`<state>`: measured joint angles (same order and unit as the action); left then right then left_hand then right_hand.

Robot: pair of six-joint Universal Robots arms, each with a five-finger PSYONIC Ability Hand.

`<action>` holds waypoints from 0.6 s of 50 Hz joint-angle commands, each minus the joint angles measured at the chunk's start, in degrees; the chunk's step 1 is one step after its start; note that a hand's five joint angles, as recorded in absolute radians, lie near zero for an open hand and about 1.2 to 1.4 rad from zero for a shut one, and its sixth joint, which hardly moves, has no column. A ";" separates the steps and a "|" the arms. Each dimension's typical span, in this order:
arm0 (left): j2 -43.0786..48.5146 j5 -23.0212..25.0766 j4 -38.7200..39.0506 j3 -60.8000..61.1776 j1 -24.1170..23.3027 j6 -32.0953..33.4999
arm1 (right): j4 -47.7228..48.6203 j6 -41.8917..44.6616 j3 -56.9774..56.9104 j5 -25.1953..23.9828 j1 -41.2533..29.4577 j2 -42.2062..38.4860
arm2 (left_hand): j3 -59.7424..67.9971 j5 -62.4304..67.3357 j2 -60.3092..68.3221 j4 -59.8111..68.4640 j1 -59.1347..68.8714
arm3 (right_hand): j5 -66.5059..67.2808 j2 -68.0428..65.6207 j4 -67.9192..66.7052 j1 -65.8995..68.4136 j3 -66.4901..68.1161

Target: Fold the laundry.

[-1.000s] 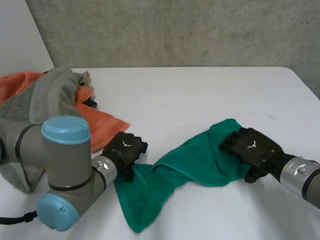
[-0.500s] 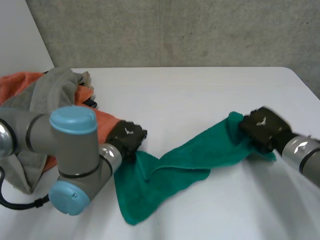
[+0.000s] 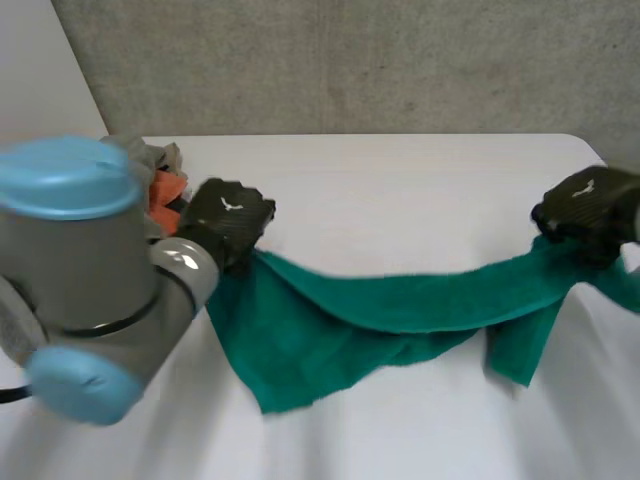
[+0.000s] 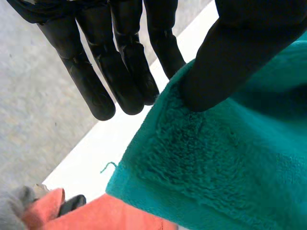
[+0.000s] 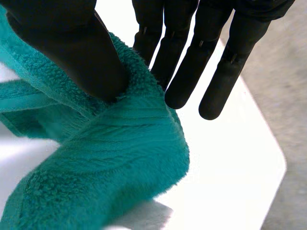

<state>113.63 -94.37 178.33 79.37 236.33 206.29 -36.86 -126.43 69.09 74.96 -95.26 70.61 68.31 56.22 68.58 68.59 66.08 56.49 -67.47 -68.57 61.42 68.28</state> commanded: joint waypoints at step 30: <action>5.55 -4.25 18.19 -11.01 0.45 2.54 | 41.09 -16.92 -3.10 -2.71 -3.09 -5.56 | 11.69 13.78 11.42 11.41 13.92 | 13.51 -12.53 -11.43 18.58 11.72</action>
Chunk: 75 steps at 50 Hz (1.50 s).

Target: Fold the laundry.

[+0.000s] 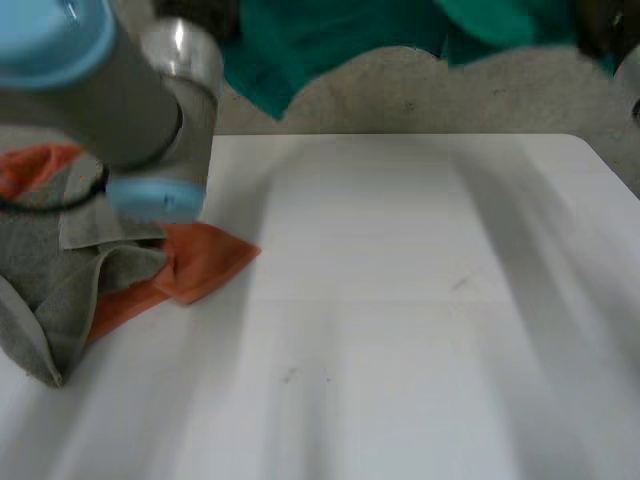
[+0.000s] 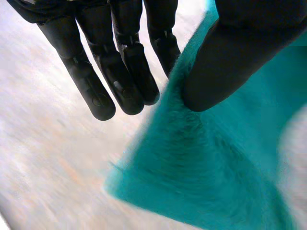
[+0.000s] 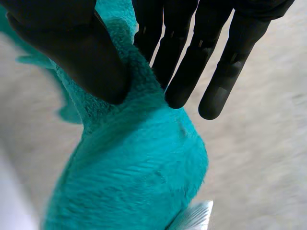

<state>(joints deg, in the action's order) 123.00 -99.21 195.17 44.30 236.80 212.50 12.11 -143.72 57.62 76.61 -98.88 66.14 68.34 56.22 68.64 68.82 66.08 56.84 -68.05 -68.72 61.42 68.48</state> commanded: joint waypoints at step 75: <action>-31.59 0.86 -10.51 42.71 0.06 -6.66 | -37.76 7.93 21.75 -8.23 16.00 17.79 | 11.66 13.78 11.36 11.18 13.92 | 13.16 -11.95 -11.28 18.58 11.52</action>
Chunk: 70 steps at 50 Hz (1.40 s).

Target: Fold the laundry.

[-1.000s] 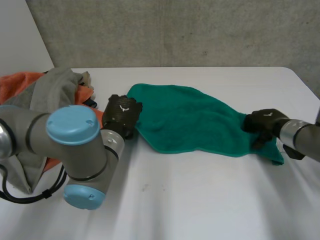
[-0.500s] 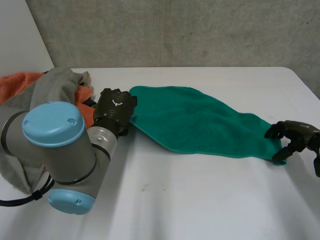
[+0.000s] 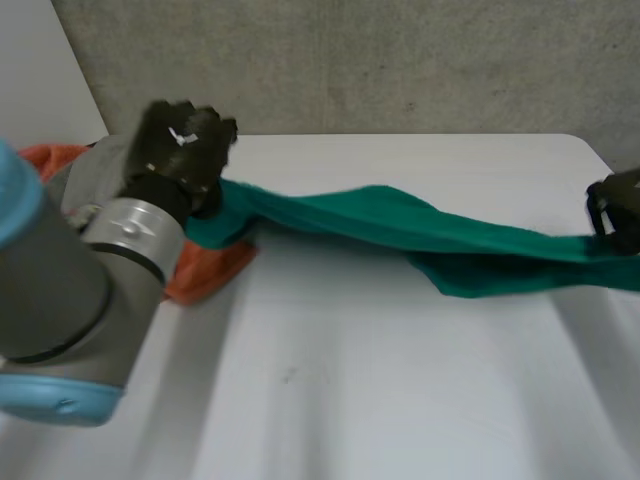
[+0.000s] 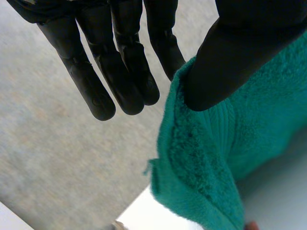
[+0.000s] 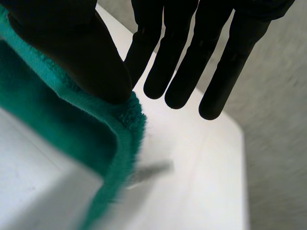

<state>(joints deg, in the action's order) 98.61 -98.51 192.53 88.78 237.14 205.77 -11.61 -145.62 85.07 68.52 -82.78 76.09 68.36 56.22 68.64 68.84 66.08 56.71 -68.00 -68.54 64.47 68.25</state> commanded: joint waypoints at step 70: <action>21.64 1.75 5.05 -1.70 1.57 2.97 | 9.27 5.94 -4.75 3.11 -9.25 -18.97 | 11.64 13.78 11.36 11.16 13.92 | 13.29 -12.00 -11.46 15.53 11.75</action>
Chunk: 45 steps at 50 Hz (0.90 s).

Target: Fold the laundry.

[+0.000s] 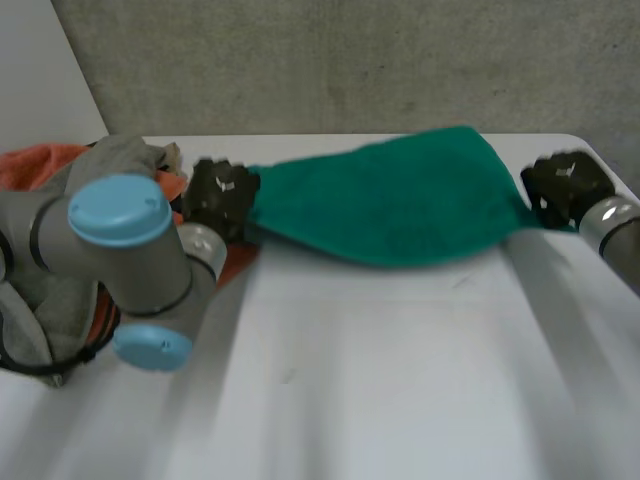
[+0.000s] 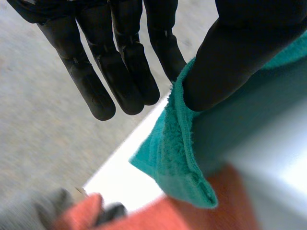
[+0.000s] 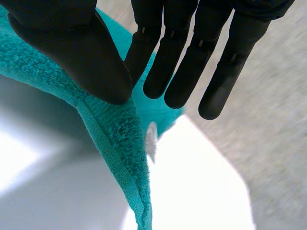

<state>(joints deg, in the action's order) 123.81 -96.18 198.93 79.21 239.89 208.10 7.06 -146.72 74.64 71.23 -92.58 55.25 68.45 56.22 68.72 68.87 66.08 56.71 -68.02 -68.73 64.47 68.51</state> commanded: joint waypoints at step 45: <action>19.79 -11.05 -3.64 -23.73 -5.75 15.40 | 0.76 22.27 -13.88 9.62 -2.17 -13.66 | 11.55 13.78 11.28 11.13 13.92 | 13.29 -11.98 -11.27 15.53 11.49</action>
<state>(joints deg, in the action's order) 134.53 -107.02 193.37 67.71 233.67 217.13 1.48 -124.32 69.00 80.14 -93.98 48.80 68.45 56.22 68.72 68.88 66.08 56.71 -68.02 -68.74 64.47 68.52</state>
